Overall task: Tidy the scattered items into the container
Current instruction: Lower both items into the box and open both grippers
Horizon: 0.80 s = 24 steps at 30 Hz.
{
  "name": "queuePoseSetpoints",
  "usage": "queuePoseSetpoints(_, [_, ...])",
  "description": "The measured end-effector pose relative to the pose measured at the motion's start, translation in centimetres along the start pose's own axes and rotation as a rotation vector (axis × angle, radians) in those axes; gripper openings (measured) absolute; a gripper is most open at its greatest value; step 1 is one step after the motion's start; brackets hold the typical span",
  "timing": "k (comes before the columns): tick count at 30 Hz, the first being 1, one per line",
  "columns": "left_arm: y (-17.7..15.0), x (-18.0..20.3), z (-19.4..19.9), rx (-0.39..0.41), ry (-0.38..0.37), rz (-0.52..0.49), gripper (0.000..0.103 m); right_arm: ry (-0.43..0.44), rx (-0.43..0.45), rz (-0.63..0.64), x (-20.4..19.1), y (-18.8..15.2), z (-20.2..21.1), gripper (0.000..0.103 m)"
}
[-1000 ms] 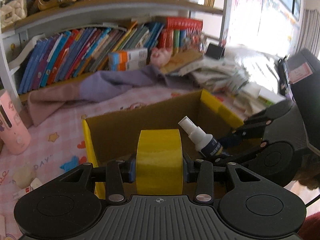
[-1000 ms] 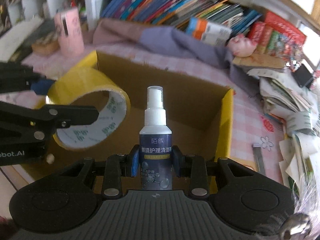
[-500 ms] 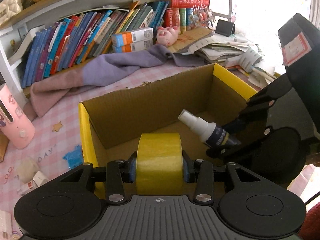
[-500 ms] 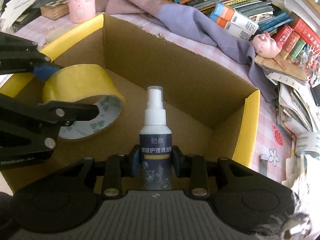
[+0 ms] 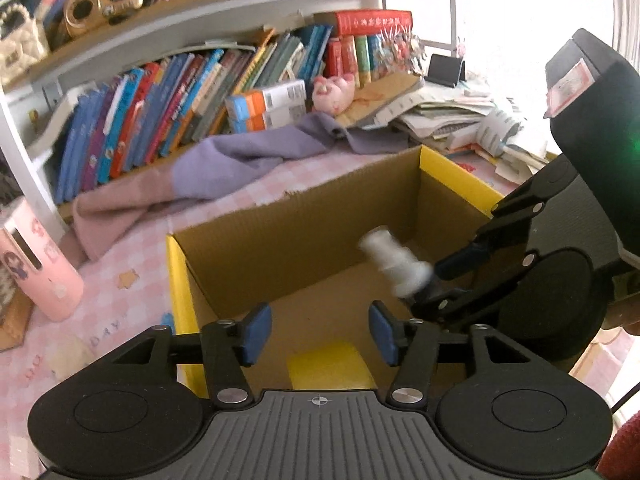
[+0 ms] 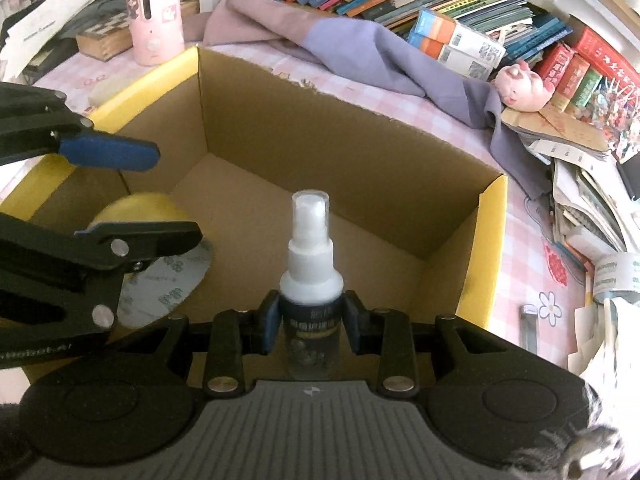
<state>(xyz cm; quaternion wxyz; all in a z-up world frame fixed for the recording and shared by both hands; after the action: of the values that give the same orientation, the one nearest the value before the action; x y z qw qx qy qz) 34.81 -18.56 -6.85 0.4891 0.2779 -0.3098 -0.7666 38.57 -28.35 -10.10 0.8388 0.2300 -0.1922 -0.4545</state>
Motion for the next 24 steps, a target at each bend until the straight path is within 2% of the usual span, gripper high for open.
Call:
queuePoseSetpoints(7, [0.9,-0.7,2.0,0.051,0.022,0.026,0.063,-0.006,0.061,-0.038,0.7,0.8,1.7,0.032])
queuePoseSetpoints(12, [1.5,-1.6,4.6,0.111,0.032,0.057,0.067,-0.013,0.151,-0.097,1.0,1.9,4.4,0.036])
queuePoseSetpoints(19, [1.5,-3.1,8.6,0.196,0.015,0.127,0.075,-0.084,0.308,-0.158,0.3,3.2,9.3,0.036])
queuePoseSetpoints(24, [0.7,-3.7,10.8,0.225,-0.014,0.129,0.076,-0.127,0.358,-0.225,-0.7,3.0,11.8,0.036])
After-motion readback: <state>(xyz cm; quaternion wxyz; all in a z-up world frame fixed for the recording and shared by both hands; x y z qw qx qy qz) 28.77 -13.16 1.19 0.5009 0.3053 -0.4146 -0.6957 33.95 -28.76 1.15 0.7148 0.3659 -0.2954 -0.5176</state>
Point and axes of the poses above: each gripper's, at about its wrist camera, not at the fingertips, and z roughly against the way its jaws point, x to its right, y to its top, the point moved 9 cm from there along -z, roughly the way its jaws point, and after that the axes turned 2 degrees about x, right-handed, at the moved point
